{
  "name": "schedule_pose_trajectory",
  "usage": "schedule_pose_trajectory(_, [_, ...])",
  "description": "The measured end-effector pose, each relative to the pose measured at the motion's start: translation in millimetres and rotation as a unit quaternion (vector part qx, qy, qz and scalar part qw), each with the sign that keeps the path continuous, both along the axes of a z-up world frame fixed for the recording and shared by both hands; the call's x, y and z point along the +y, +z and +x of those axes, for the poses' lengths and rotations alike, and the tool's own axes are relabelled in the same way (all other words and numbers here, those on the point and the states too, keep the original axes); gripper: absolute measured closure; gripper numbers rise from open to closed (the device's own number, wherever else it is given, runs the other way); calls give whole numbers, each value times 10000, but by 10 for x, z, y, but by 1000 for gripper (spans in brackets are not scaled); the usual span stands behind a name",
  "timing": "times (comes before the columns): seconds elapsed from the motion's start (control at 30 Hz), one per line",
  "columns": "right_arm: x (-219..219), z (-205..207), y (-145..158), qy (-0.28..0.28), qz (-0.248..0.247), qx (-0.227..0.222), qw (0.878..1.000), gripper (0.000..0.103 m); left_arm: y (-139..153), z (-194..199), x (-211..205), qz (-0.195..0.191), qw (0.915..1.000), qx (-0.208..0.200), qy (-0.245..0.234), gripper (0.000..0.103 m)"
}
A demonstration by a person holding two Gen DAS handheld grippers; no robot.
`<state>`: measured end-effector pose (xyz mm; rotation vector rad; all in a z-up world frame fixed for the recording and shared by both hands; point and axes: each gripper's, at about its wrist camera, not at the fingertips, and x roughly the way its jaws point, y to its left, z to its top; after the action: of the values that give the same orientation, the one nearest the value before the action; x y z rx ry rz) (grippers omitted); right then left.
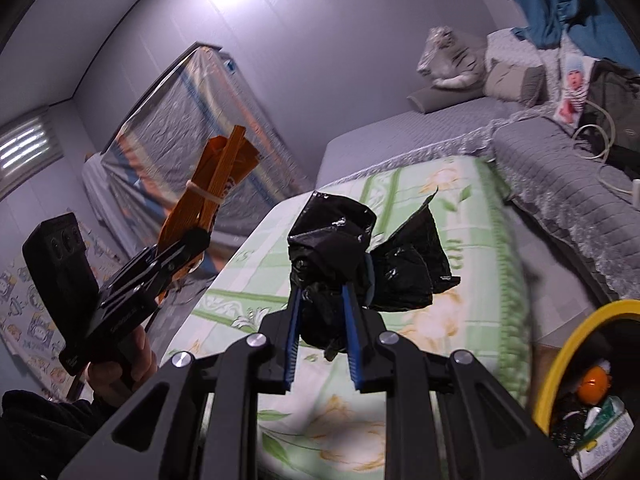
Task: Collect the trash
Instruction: 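Carry the black bags and orange wrapper over the yellow bin and release them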
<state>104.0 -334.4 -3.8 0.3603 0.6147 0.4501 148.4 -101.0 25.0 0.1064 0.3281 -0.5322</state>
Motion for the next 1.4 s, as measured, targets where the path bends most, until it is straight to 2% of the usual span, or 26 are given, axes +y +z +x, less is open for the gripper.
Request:
schedule_pose_trajectory(0.33, [-882, -440, -51, -1195, 55, -148, 9927, 84, 15, -154, -827, 136, 9964, -128, -825, 66])
schedule_pose_trajectory(0.7, [-1681, -790, -510, -2406, 134, 152, 9704, 84, -153, -188, -1652, 244, 9883, 54, -1502, 66])
schedule_pose_trajectory(0.8, [-1870, -859, -687, -2634, 318, 315, 9636, 84, -262, -165, -1878, 244, 9836, 319, -1757, 66])
schedule_pose_trajectory(1.0, [-2124, -960, -950, -2962, 460, 553, 9524, 84, -483, -137, -2312, 391, 9768, 537, -2034, 66])
schedule_pose_trajectory(1.2, [-2358, -981, -1253, -3406, 514, 974, 9337, 84, -904, 127, -2807, 444, 9626, 1377, -2291, 65])
schedule_pose_trajectory(1.27, [-2447, -955, -1359, -3541, 494, 1133, 9270, 78, -1077, 224, -2948, 461, 9552, 1696, -2383, 59])
schedule_pose_trajectory(1.33, [-2516, -936, -1452, -3654, 444, 1297, 9207, 71, -1193, 298, -2972, 367, 9553, 1909, -2227, 25])
schedule_pose_trajectory(1.4, [-2561, -952, -1490, -3881, 337, 1400, 9103, 60, -1262, 380, -2869, 174, 9572, 2061, -2024, 20])
